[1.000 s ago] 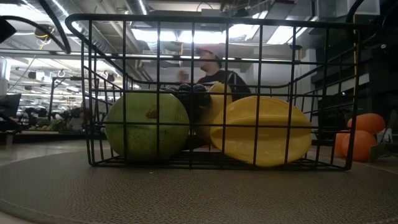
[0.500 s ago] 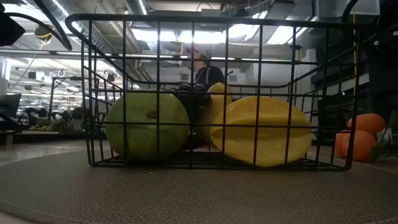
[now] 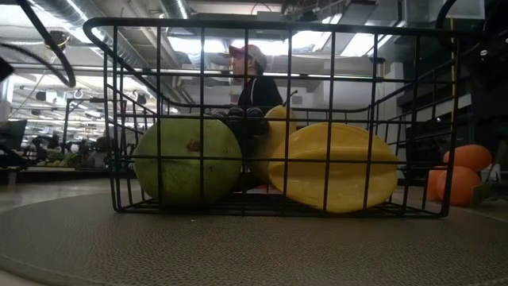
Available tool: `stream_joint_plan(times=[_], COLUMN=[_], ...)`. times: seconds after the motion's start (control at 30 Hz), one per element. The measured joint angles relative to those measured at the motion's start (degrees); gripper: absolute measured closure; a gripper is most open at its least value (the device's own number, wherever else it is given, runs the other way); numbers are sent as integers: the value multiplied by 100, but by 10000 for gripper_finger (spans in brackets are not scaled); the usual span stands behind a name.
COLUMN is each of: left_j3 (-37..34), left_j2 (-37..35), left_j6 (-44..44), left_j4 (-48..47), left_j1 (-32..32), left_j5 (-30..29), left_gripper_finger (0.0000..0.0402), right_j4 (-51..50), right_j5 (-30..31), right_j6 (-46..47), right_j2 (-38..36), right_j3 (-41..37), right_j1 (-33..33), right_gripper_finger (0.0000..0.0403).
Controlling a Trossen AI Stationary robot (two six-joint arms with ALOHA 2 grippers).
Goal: Build produce basket
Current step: Put the eggplant into the black wire basket
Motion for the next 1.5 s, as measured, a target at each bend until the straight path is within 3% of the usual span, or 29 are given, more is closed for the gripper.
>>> stream_joint_plan(times=[0.23, 0.57, 0.7, 0.87, 1.13, 1.33, 1.5], left_j3=[-623, -1283, -1289, -1238, -494, 563, 1749], left_j2=[-1, -28, -34, -30, 3, -9, -10], left_j6=[-115, -609, -489, 6, 590, 1977, 3108], left_j4=[1466, 1786, 1885, 2007, 1733, 1193, 97], left_j1=[2, 7, 10, 11, 169, 518, 824], left_j5=[-292, -316, -252, -5, -255, -953, -1507], left_gripper_finger=[158, 168, 213, 317, 324, 324, 324], right_j4=[12, 16, 19, 24, 37, 49, 57], right_j5=[2, 2, 4, 49, 55, 59, 63], right_j6=[-205, -221, -220, -222, -222, -222, -222], right_j2=[0, -2, -2, -2, -2, -2, -2], right_j3=[0, 0, 0, 0, 0, 0, 0], right_j1=[0, 0, 0, 0, -1, -1, 0], right_gripper_finger=[299, 299, 299, 299, 299, 299, 299])
